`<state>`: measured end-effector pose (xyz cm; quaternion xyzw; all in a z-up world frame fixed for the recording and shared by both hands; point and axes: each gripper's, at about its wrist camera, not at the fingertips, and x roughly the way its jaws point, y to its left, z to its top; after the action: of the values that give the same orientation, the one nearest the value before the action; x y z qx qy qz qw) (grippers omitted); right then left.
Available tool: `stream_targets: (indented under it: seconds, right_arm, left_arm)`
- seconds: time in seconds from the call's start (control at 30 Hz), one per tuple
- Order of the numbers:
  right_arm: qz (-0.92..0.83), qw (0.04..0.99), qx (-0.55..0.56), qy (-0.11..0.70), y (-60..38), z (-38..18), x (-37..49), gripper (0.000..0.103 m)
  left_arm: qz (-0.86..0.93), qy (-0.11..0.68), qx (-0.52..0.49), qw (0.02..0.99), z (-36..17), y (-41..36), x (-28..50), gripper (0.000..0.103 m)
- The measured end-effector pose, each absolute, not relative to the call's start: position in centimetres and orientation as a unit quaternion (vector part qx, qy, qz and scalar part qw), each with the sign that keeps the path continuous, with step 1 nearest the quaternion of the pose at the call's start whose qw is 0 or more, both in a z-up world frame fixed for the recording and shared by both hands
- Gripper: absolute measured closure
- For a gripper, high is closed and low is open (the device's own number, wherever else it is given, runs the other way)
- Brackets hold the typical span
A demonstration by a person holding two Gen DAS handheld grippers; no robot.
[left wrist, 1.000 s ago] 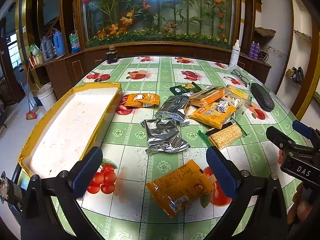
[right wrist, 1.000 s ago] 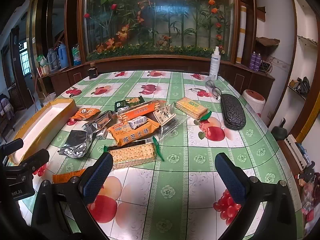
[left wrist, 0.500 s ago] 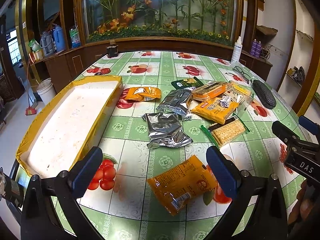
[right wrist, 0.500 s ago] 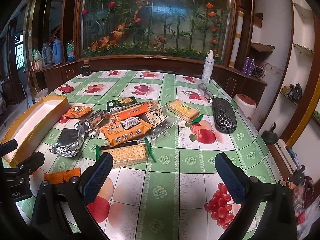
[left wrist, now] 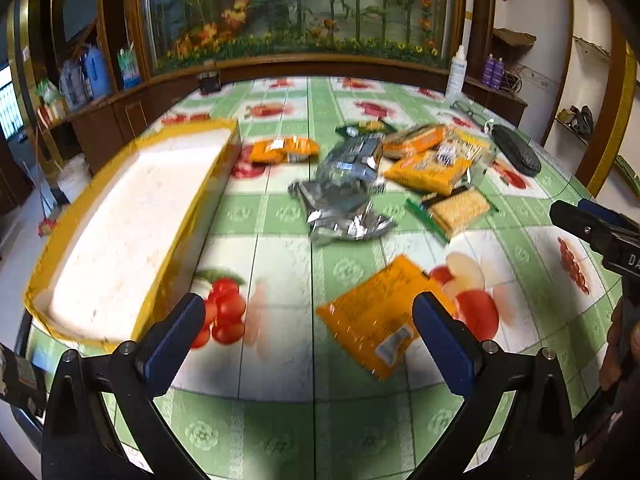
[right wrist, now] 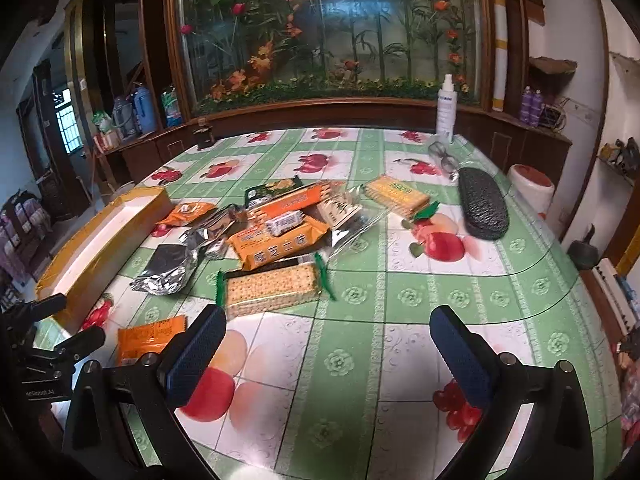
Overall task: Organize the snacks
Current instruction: 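Grasp the orange bread bag with the left gripper while the right gripper grasps the cracker pack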
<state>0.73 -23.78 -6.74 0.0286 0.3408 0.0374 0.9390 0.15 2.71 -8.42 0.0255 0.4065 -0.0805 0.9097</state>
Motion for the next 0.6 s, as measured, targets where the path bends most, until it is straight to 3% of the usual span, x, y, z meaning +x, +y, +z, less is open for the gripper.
stream_targets:
  seconds: [0.17,0.37,0.6]
  right_arm:
    - [0.067,0.92,0.058,0.382,-23.6,-8.7,1.8,0.0]
    - [0.087,0.906,0.071,0.408,-23.7,-9.8,3.1,0.0]
    - [0.097,0.885,0.073,0.449,-24.5,-10.3,6.4,0.0]
  left_arm:
    - [-0.11,0.422,0.028,0.9,-9.2,1.8,0.6,0.0]
    - [-0.16,0.406,0.126,0.891,-8.9,-2.5,0.6,0.0]
    - [-0.181,0.432,0.17,0.867,-10.4,-4.1,1.8,0.0]
